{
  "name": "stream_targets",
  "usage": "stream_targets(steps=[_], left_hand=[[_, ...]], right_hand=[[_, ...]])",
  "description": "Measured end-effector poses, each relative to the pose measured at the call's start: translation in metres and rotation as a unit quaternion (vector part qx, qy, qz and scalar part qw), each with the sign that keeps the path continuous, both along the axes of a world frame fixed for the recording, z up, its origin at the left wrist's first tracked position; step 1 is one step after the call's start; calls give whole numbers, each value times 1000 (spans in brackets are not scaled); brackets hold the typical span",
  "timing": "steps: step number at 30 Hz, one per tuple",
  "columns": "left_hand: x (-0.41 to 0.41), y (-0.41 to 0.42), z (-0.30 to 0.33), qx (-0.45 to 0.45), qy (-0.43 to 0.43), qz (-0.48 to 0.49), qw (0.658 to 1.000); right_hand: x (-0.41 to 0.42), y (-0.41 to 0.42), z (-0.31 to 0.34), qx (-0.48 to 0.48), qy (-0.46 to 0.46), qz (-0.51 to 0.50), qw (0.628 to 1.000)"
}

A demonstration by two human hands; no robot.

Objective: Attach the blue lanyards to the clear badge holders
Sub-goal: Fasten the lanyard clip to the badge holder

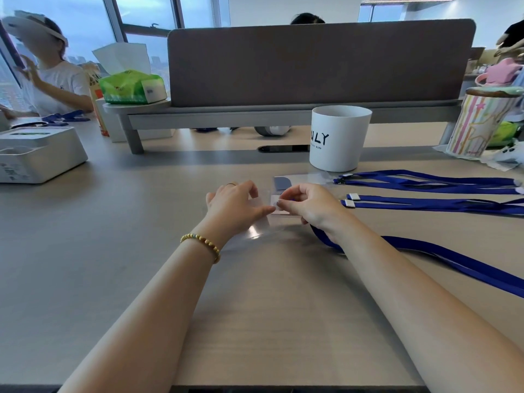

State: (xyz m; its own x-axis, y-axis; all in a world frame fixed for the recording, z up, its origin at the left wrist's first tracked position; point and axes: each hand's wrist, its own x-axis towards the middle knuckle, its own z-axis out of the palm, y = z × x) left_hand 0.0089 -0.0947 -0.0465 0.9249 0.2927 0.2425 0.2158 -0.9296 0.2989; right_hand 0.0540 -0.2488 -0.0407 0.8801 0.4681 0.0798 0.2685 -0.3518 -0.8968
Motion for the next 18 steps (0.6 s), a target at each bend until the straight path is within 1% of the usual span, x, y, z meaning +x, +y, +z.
stream_targets(steps=[2, 5, 7, 9, 11, 14, 18], left_hand=[[-2, -2, 0, 8, -6, -3, 1000], [-1, -5, -2, 12, -22, -28, 999], [0, -7, -1, -20, -39, -70, 997], [2, -7, 0, -81, -49, -108, 990], [2, -3, 3, -119, -29, -117, 986], [1, 2, 4, -126, 1, -121, 985], [-1, -4, 3, -143, 49, -135, 979]], right_hand=[[-1, 0, 0, -9, -15, -6, 1000], [-1, 1, 0, 9, -11, -22, 1000], [-2, 1, 1, 11, -12, -22, 1000], [-2, 0, 1, 4, -27, -20, 999], [-2, 1, 0, 3, -47, -24, 999], [-1, 4, -3, -5, -76, -38, 996], [-1, 3, -5, -29, -80, -22, 996]])
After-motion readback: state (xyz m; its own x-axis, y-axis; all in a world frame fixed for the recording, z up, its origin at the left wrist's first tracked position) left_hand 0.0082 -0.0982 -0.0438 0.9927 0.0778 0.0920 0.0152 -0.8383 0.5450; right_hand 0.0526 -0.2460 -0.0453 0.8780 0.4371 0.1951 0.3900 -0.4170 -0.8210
